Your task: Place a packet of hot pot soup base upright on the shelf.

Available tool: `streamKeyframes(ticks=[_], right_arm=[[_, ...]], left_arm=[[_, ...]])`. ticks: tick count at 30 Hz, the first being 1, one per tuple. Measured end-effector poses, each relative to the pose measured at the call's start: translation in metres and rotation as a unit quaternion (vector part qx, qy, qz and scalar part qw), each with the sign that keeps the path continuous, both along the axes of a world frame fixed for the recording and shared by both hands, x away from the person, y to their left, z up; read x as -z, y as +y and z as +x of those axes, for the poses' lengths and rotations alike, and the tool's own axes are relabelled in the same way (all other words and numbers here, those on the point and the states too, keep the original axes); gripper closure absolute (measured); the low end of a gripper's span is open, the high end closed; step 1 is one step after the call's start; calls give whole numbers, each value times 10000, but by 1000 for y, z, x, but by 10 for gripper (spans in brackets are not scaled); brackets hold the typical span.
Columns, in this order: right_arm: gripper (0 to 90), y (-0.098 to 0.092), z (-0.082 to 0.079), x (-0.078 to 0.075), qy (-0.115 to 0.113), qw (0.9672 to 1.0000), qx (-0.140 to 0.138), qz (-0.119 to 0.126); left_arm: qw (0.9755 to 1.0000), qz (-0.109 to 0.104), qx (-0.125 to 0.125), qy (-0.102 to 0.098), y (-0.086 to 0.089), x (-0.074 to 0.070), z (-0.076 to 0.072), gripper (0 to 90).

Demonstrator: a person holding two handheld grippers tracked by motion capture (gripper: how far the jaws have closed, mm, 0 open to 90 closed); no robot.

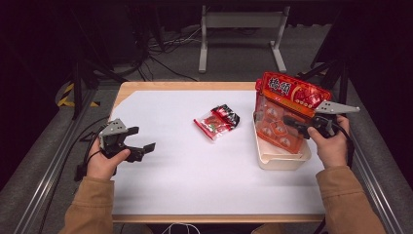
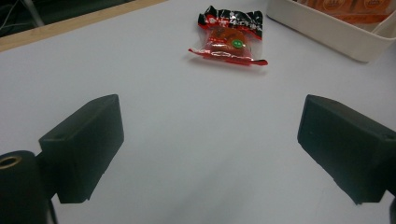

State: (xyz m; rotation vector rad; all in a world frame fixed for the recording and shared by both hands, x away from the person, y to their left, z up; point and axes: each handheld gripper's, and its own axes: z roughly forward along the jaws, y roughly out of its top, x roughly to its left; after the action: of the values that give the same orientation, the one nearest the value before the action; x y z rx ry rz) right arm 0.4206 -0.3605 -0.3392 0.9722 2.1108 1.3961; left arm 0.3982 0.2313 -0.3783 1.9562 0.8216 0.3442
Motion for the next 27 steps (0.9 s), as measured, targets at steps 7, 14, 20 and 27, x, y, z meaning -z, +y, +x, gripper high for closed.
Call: streamKeyframes(ticks=[7, 14, 20, 27], right_arm=[[703, 4, 1, 5, 146, 9998, -5, -139], [703, 11, 3, 15, 112, 9994, 15, -328], [704, 0, 0, 27, 117, 9998, 160, -18], [704, -12, -5, 37, 208, 9994, 248, 137]], left_arm=[[10000, 21, 5, -28, 0, 0, 0, 80], [10000, 21, 21, 10, -1, 0, 0, 80], [10000, 38, 19, 0, -2, 0, 0, 80], [10000, 16, 25, 30, -4, 1, 1, 80]])
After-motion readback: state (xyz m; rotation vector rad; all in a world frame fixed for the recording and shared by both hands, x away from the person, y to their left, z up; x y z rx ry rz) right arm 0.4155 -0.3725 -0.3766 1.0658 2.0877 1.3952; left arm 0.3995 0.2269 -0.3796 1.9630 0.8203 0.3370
